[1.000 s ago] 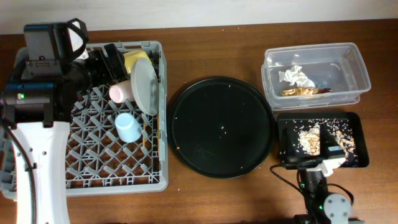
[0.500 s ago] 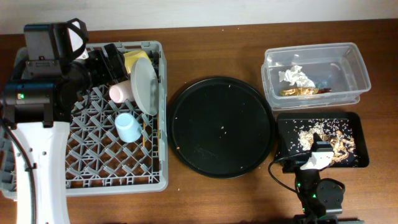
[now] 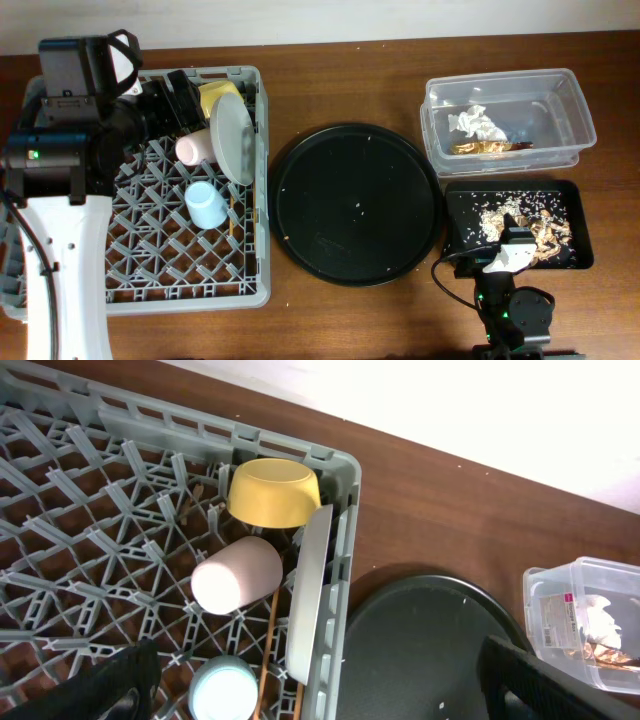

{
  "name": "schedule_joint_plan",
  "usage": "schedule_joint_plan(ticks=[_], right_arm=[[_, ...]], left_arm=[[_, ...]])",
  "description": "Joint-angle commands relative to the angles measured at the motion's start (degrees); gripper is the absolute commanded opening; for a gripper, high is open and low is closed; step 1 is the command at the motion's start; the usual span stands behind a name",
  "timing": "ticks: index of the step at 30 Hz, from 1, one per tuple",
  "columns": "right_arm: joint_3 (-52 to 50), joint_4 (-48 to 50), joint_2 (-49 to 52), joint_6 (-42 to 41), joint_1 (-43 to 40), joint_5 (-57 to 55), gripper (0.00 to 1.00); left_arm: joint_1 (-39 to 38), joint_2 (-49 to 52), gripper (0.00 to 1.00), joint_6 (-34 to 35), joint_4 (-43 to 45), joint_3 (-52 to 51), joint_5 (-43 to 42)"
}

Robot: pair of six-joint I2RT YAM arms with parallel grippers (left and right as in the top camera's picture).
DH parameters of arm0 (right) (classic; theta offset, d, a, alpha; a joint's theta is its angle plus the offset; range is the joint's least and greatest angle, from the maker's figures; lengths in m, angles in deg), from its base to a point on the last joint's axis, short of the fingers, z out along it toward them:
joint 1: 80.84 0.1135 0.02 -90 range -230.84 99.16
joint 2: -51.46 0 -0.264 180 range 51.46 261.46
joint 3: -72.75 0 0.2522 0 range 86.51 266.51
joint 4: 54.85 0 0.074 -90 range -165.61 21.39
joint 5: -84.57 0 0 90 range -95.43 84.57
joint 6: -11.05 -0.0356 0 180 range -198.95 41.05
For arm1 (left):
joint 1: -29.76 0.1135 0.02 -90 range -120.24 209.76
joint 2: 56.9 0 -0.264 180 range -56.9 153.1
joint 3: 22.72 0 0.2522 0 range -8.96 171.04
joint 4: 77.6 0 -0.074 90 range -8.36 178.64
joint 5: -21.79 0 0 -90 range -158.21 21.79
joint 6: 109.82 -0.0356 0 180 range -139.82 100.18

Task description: Sort waste into correct bins and load items into the dishwasher rack

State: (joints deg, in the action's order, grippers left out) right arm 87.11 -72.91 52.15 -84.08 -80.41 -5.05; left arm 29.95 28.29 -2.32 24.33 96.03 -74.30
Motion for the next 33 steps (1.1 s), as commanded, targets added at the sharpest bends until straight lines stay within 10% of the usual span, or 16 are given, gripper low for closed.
schedule_joint_plan(ticks=[1,10,17,27,33], right_arm=[[-0.28,-0.39,-0.44,0.37,0.37,-1.09,0.99],[-0.28,-0.39,-0.37,0.37,0.37,-1.09,0.99],[-0.28,-0.39,-0.37,0.37,0.37,-1.09,0.99],[-0.28,-0.39,-0.37,0.37,0.37,-1.09,0.99],[-0.28,-0.39,-0.37,0.37,0.37,-1.09,0.99]], left_arm=[[0.37,0.09,1.00,-1.09,-0.07,0.37,-0.55],[0.37,-12.50,0.99,-1.11,-4.28,-2.67,2.08],[0.37,-45.83,0.99,-1.07,3.54,-40.24,6.71],[3.10,-79.17,0.99,-1.07,59.45,-88.94,7.30],[3.08,-84.72,0.99,-1.09,73.72,-101.94,5.86]])
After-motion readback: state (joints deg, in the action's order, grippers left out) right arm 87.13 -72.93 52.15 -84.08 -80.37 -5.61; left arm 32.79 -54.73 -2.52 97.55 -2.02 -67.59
